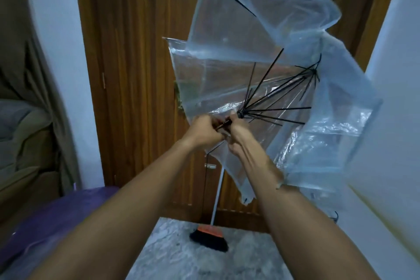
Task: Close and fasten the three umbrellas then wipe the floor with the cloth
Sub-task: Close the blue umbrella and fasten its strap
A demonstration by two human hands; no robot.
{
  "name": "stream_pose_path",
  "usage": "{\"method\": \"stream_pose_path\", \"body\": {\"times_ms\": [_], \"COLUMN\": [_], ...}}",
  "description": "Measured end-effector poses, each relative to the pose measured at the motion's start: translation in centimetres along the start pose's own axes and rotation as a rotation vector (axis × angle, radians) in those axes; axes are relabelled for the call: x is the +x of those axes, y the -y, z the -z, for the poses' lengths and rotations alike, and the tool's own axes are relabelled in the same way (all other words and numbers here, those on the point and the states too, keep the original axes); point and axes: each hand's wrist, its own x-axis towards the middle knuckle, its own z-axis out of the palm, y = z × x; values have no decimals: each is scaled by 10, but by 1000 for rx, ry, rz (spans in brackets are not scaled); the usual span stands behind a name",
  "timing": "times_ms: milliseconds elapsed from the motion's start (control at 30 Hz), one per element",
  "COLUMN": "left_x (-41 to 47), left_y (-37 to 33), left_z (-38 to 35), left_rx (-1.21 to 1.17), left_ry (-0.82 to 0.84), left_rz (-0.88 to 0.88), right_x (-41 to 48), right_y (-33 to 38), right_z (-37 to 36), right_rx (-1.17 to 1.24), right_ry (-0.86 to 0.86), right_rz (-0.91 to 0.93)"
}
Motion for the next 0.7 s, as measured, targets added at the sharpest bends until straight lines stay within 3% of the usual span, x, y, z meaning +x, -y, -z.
{"method": "stream_pose_path", "body": {"times_ms": [100, 300, 433, 533, 600, 700], "left_x": [5, -9, -16, -36, -49, -54], "left_y": [18, 8, 24, 55, 70, 74], "left_z": [0, -2, 10, 27, 27, 19], "left_rx": [-286, -583, -419, -230, -321, -430], "left_ry": [-45, -67, 10, 297, 425, 252], "left_rz": [141, 159, 159, 275, 327, 242], "right_x": [0, -10, 0, 8, 11, 15], "right_y": [-6, -14, -19, -15, -13, -8], "right_z": [0, -9, -7, 1, 2, 0], "right_rx": [74, 519, 509, 488, 483, 474], "right_ry": [53, 180, 203, 197, 199, 208], "right_rz": [-40, -49, -15, -27, -20, 28]}}
